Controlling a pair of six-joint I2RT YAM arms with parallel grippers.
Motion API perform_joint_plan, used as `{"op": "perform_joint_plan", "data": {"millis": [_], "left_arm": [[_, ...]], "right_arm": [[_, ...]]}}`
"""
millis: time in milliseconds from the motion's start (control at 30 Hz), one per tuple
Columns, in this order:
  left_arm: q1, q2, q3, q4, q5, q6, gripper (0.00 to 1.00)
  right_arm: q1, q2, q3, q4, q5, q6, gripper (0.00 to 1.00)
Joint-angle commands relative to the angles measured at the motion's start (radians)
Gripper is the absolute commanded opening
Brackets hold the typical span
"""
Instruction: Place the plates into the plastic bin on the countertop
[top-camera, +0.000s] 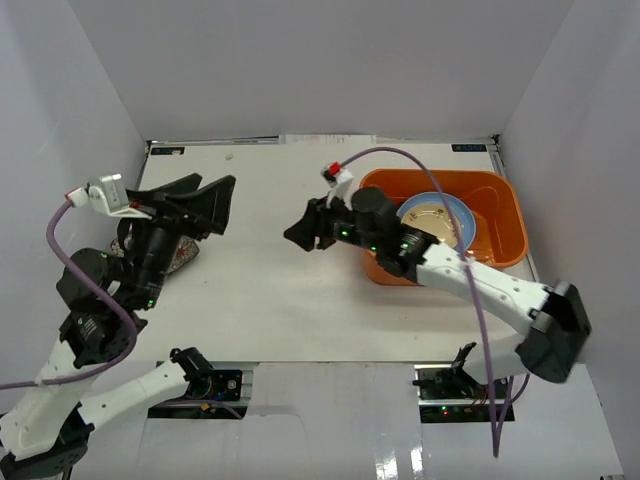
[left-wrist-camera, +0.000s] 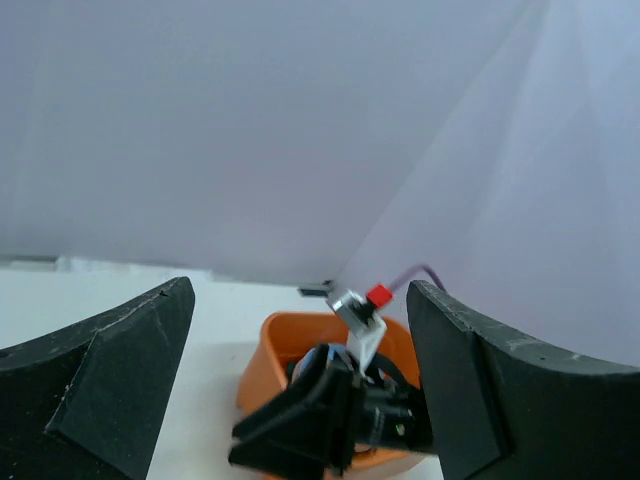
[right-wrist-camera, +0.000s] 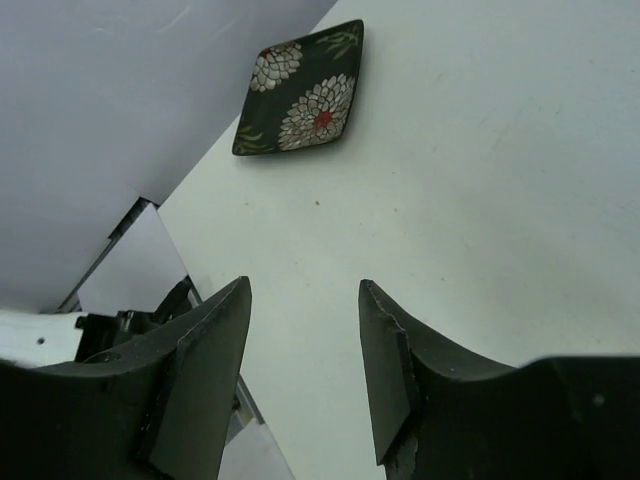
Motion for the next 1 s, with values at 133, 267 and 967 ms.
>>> {"op": "perform_joint_plan", "data": {"millis": [133, 267, 967], "left_arm": [[-0.001, -0.213, -0.145, -0.395, -0.195, -0.053, 0.98], [-0.001, -0.272, -0.205, -0.443, -0.165, -0.077, 0.98], [-0.001, -0.412, -0.423, -0.462, -0.161, -0.125, 0.98]], "right_arm": [[0.112, 0.519, 0.385, 0.180, 0.006, 0.109, 0.55], [0.134, 0.800, 0.667, 0.152, -0.025, 0.177, 0.56], [0.123, 1.520, 1.287, 0.228, -0.018, 0.542, 0.65]]}}
